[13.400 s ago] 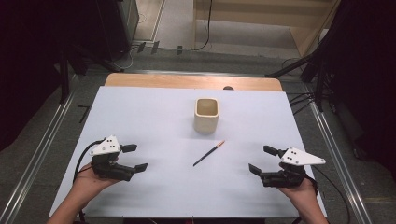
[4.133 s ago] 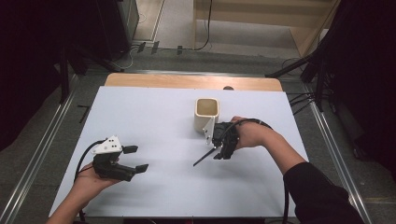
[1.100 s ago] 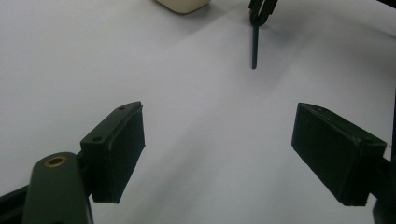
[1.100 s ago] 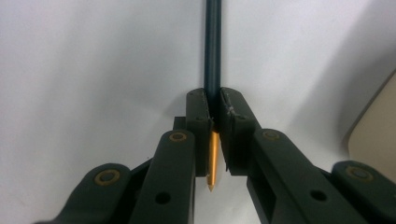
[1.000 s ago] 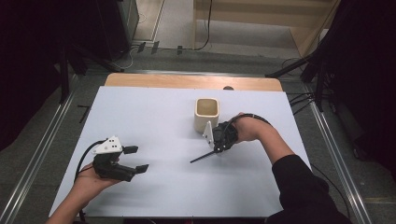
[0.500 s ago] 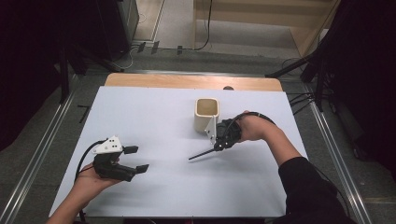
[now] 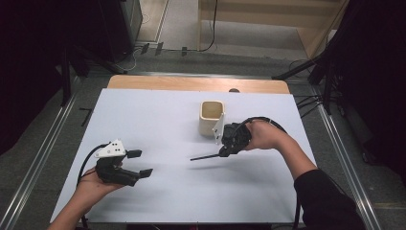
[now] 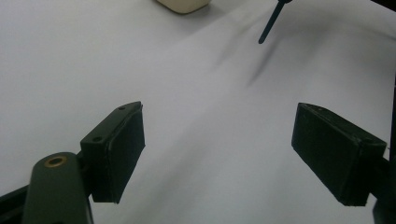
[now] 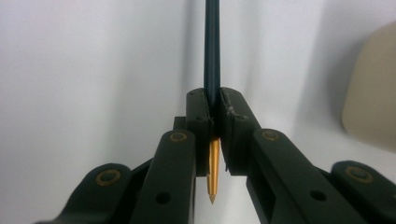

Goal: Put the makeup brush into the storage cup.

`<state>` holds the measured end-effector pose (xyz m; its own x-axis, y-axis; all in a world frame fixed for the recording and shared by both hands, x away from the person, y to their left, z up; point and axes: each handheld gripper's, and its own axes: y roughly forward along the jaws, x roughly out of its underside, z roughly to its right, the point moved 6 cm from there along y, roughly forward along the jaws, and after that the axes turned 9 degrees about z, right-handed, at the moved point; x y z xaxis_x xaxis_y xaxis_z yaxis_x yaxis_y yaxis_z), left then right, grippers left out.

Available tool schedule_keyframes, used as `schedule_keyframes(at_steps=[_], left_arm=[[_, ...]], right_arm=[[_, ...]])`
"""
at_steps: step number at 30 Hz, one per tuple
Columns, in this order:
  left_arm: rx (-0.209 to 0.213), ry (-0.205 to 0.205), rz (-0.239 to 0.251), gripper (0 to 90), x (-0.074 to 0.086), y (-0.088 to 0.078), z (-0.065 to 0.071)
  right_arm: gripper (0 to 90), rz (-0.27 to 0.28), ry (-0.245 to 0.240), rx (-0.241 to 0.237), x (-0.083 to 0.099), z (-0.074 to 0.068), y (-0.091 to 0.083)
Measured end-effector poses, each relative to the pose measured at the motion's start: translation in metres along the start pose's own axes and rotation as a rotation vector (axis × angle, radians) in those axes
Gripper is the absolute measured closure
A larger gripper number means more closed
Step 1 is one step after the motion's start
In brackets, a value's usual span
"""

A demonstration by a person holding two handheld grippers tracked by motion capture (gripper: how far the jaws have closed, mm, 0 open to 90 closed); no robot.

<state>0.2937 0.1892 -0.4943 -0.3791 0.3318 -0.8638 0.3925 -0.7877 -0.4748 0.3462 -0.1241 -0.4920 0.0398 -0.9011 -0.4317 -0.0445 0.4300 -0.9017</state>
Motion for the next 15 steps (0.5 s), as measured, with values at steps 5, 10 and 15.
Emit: schedule_keyframes(at_steps=[5,10,15], left_arm=[[0.001,-0.004,0.002,18.0,0.0,0.0,0.0],[0.007,-0.008,0.003,18.0,0.0,0.0,0.0],[0.021,-0.016,0.0,18.0,-0.001,0.002,0.002]], right_arm=[[83.9,0.042,0.037,-0.01,-0.003,-0.007,-0.003],[83.9,0.064,0.081,0.015,-0.001,-0.012,-0.006],[83.9,0.082,0.09,0.016,-0.001,-0.018,-0.007]])
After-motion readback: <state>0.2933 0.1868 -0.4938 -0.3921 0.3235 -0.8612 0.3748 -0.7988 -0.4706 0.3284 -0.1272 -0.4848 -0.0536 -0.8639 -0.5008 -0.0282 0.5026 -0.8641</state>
